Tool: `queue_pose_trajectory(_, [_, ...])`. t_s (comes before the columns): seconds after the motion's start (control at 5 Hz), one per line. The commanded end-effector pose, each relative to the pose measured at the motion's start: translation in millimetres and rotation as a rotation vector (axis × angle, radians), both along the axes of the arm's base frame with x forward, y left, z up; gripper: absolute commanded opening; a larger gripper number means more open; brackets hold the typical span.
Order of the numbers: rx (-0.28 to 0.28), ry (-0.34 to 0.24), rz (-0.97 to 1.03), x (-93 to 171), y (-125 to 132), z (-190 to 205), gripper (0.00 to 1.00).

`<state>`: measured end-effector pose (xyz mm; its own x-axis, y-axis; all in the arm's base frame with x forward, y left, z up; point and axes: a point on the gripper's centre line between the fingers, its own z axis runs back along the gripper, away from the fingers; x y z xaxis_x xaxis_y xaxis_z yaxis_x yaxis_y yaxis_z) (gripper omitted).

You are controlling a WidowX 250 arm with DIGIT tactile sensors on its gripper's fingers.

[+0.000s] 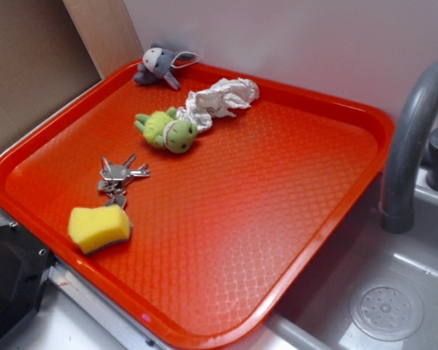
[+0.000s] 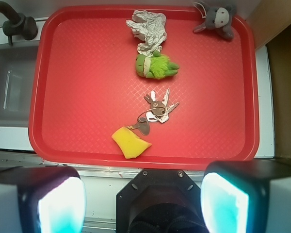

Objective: Grab the green animal.

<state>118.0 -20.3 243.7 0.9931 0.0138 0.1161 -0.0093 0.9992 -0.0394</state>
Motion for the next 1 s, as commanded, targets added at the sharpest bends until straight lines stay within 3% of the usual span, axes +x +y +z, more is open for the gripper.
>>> queue_pose_trajectory(0.0, [0.0,0.0,0.0,0.0,0.0,0.0,1.0])
queue_pose_trajectory(0.2, [-0.123,0.078,0.255,27.7,9.2,-16.0,1.0])
queue_pose_trajectory(0.4, [-0.2,0.054,0.501,50.5,9.9,-29.2,1.0])
queue_pose_trajectory(0.6, [-0.245,0.061,0.752,67.0,15.0,-50.0,1.0])
queue_pose_trajectory(0.8, [-0.297,0.115,1.009,93.1,27.3,-92.8,1.0])
